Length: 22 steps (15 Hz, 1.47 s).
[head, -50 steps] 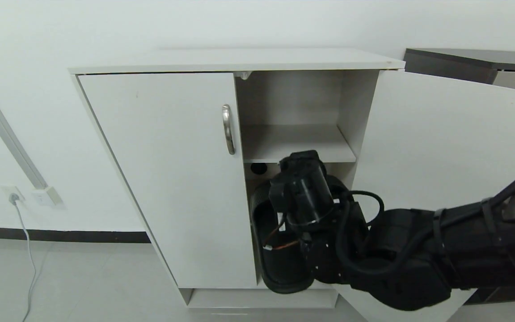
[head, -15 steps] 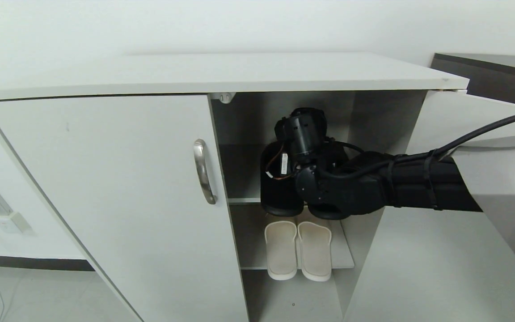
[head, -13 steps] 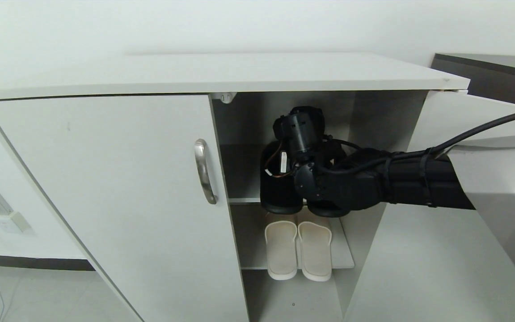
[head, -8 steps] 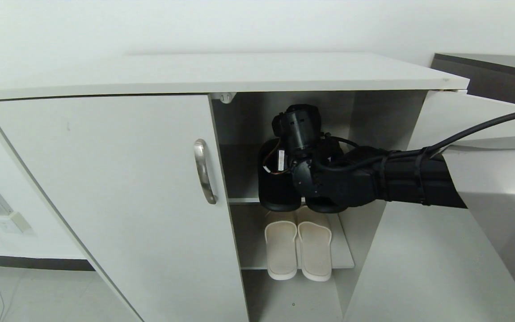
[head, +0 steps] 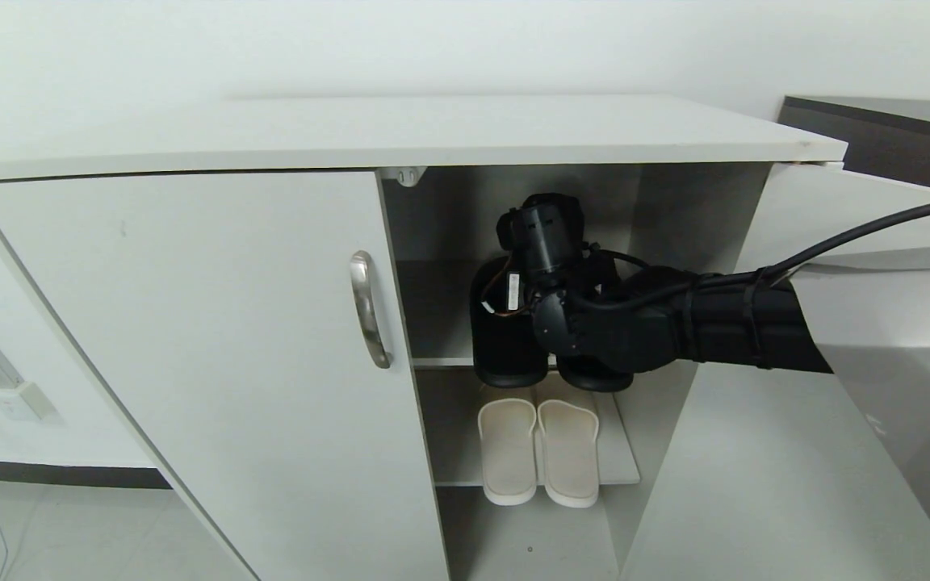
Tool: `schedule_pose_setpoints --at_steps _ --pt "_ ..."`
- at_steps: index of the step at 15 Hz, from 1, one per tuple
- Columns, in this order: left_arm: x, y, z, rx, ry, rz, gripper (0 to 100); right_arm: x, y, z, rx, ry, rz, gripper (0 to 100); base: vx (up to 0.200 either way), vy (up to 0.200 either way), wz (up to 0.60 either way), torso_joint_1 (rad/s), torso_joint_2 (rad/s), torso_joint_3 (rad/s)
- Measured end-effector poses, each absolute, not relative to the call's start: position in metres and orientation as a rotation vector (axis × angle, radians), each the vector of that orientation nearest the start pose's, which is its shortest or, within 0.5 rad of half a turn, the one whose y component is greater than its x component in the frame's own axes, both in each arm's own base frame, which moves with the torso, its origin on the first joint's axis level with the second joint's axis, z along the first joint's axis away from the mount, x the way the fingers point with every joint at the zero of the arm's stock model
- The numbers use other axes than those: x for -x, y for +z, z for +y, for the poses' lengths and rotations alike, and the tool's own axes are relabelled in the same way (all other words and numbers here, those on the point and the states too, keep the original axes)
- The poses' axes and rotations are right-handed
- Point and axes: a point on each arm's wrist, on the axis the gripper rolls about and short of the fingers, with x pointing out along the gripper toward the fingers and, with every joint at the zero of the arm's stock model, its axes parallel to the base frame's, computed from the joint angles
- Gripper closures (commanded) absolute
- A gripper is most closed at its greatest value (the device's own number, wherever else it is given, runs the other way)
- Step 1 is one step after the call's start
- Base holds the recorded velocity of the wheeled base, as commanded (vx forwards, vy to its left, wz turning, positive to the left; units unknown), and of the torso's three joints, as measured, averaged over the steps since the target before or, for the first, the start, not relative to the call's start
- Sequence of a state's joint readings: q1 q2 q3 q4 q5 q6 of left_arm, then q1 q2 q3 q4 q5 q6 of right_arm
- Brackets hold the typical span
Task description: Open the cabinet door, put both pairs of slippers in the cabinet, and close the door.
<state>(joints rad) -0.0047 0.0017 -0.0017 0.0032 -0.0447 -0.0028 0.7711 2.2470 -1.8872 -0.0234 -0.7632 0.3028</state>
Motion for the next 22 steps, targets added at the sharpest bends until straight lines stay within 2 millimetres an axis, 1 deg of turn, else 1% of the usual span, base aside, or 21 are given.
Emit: schedule_pose_setpoints --at_steps 3,6,8,10,12,15,17,19,20,22 --pt "0.023 0.076 -0.001 0.003 -0.05 0.003 100 -0.335 0.208 0.317 -0.052 -0.014 0.259 0 0.0 0.0 0.0 0.0 0.0 0.0" --pt "0.023 0.076 -0.001 0.002 -0.051 0.004 100 -0.314 0.216 0.313 -0.064 0.008 0.269 0 0.0 0.0 0.0 0.0 0.0 0.0" --pt "0.023 0.076 -0.001 0.002 -0.05 0.004 100 -0.295 0.218 0.308 -0.051 0.029 0.288 0 0.0 0.0 0.0 0.0 0.0 0.0" --pt "0.023 0.076 -0.001 0.001 -0.051 0.004 100 -0.268 0.214 0.3 -0.027 0.062 0.321 0 0.0 0.0 0.0 0.0 0.0 0.0" --pt "0.023 0.076 -0.001 0.001 -0.051 0.004 100 -0.237 0.211 0.289 -0.018 0.13 0.342 0 0.0 0.0 0.0 0.0 0.0 0.0" --pt "0.023 0.076 -0.001 0.001 -0.052 0.004 100 -0.2 0.213 0.274 -0.058 0.227 0.311 0 0.0 0.0 0.0 0.0 0.0 0.0" --pt "0.023 0.076 -0.001 0.001 -0.051 0.004 100 -0.188 0.207 0.267 -0.064 0.277 0.315 0 0.0 0.0 0.0 0.0 0.0 0.0" --pt "0.023 0.076 -0.001 0.0 -0.051 0.004 100 -0.182 0.202 0.263 -0.058 0.301 0.328 0 0.0 0.0 0.0 0.0 0.0 0.0" --pt "0.023 0.076 -0.001 0.0 -0.051 0.004 100 -0.181 0.202 0.262 -0.063 0.304 0.326 100 0.0 0.0 0.0 0.0 0.0 0.0" --pt "0.023 0.076 -0.001 0.0 -0.051 0.004 100 -0.18 0.203 0.261 -0.07 0.307 0.318 100 0.0 0.0 0.0 0.0 0.0 0.0"
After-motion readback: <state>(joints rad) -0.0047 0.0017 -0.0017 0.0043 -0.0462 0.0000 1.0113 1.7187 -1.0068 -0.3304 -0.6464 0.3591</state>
